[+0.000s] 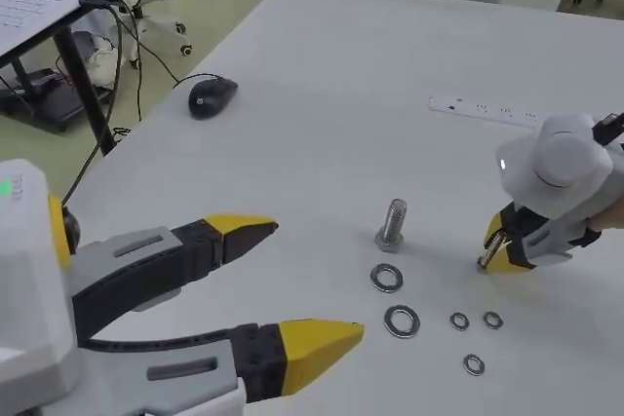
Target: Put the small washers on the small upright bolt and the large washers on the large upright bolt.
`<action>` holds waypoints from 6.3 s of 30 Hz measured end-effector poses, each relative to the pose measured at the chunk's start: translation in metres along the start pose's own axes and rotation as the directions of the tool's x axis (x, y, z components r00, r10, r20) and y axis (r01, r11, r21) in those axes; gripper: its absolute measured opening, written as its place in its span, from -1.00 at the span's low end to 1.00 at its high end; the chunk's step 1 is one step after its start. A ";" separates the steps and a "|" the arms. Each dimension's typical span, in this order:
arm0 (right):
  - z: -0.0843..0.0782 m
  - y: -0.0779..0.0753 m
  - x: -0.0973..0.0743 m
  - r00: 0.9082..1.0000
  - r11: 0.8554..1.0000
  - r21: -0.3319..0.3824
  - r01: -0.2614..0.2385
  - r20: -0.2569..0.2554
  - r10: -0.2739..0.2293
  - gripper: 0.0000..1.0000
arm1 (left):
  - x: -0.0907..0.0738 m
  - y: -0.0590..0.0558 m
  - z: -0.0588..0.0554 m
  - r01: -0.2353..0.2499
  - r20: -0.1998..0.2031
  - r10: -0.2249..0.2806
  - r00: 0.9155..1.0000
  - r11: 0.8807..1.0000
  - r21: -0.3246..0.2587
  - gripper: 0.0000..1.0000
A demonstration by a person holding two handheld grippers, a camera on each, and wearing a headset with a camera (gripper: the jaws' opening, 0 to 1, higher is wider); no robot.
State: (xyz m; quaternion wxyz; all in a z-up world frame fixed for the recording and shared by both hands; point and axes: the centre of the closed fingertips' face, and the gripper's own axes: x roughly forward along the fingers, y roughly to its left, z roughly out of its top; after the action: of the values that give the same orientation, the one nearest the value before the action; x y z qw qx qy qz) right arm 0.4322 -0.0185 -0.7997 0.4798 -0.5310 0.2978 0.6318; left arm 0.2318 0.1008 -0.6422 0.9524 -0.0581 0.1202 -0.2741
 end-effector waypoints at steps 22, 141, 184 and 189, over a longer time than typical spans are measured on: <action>-0.002 0.049 -0.019 1.000 0.998 0.055 -0.019 0.024 0.017 -0.67 | -0.008 -0.019 0.006 0.018 0.021 -0.018 1.000 0.999 0.029 0.17; 0.011 -0.007 -0.034 0.998 0.999 0.041 -0.014 -0.053 0.016 -0.76 | 0.004 -0.017 0.004 0.034 0.016 -0.034 0.999 0.999 0.009 0.17; -0.002 -0.001 0.014 0.998 0.998 0.040 -0.054 -0.039 0.055 -0.71 | 0.005 -0.005 -0.005 0.014 -0.009 -0.015 1.000 1.000 -0.013 0.16; -0.008 0.001 0.001 0.999 0.997 0.059 -0.039 -0.032 0.041 -0.68 | 0.005 -0.006 -0.004 0.017 -0.003 -0.017 1.000 1.000 -0.011 0.17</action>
State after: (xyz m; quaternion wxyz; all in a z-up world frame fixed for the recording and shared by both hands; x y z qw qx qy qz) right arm 0.4342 -0.0252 -0.8029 0.4775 -0.5211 0.3346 0.6233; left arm 0.2324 0.0931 -0.6462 0.9494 -0.0638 0.1228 -0.2818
